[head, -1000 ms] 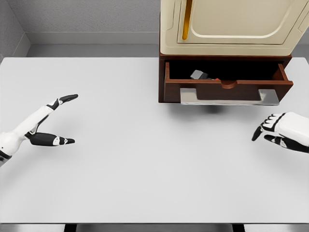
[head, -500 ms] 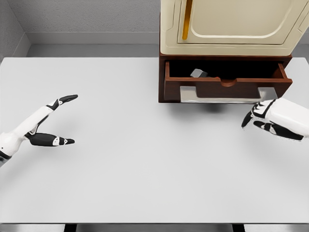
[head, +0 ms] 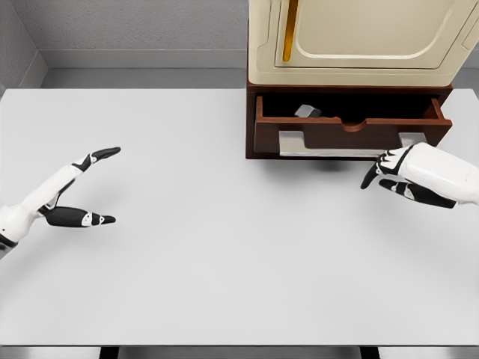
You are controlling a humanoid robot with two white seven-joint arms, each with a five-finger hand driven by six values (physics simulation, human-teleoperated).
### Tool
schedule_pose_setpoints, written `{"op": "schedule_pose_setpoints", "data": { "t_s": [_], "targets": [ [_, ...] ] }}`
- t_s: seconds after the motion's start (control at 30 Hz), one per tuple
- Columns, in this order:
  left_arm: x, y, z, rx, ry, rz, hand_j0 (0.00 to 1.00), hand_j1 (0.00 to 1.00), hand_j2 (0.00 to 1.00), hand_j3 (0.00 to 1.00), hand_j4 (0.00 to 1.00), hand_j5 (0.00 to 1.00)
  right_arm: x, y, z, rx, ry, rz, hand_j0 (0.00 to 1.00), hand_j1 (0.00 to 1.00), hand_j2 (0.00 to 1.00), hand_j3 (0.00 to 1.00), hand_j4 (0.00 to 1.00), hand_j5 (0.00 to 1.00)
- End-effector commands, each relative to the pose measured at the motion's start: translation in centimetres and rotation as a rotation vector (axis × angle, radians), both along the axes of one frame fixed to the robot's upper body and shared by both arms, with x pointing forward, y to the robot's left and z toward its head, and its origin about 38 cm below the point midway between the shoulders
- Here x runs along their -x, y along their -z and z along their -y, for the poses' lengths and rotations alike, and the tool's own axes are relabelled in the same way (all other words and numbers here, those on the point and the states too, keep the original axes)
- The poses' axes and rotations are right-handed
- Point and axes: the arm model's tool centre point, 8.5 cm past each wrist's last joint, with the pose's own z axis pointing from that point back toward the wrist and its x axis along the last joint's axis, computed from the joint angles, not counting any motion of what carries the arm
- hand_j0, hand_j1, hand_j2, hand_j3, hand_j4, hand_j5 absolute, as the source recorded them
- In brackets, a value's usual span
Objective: Put the switch into the drawer with left arm, and close the drawer with right arm
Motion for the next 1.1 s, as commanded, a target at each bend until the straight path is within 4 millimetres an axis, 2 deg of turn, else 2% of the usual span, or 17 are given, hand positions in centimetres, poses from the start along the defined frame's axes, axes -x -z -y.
{"op": "schedule_pose_setpoints", "data": {
  "t_s": [0.0,0.17,0.27,0.53,0.83,0.93,1.0,1.07],
  "targets": [
    [0.0,-0.1,0.0,0.006,-0.001,0.0,1.0,1.0,1.0,1.0,1.0,1.0,-0.1,0.5,0.2,-0.004,0.012,-0.01,0.51,0.51,0.51,0.51,0.51,0.51],
    [0.0,-0.1,0.0,0.006,-0.001,0.0,1.0,1.0,1.0,1.0,1.0,1.0,-1.0,1.1,1.3,0.023,0.052,-0.007,0.51,0.51,0.51,0.51,0.51,0.51],
    [0.0,-0.1,-0.1,0.006,-0.002,0.001,1.0,1.0,1.0,1.0,1.0,1.0,-1.7,0.9,1.3,0.009,0.063,0.009,0.51,0.51,0.51,0.51,0.51,0.51],
    [0.0,0.0,-0.1,0.004,-0.004,-0.003,1.0,1.0,1.0,1.0,1.0,1.0,-2.3,0.6,0.0,0.002,0.034,0.026,0.51,0.51,0.51,0.51,0.51,0.51],
    [0.0,0.1,-0.2,0.006,-0.008,-0.005,1.0,1.0,1.0,1.0,1.0,1.0,-3.8,0.7,-0.2,0.018,0.035,0.013,0.51,0.51,0.51,0.51,0.51,0.51],
    [0.0,0.0,-0.3,0.006,-0.011,-0.003,1.0,1.0,1.0,1.0,1.0,1.0,-3.5,0.6,0.0,0.021,0.033,0.011,0.51,0.51,0.51,0.51,0.51,0.51],
    [0.0,-0.1,-0.3,0.008,-0.012,0.0,1.0,1.0,1.0,1.0,1.0,1.0,-3.3,-0.5,1.4,0.061,0.05,0.017,0.51,0.51,0.51,0.51,0.51,0.51],
    [0.1,0.0,-0.3,0.008,-0.012,-0.003,1.0,1.0,1.0,1.0,1.0,1.0,-2.9,-0.4,2.3,0.084,0.059,-0.003,0.51,0.51,0.51,0.51,0.51,0.51]
  ]
}}
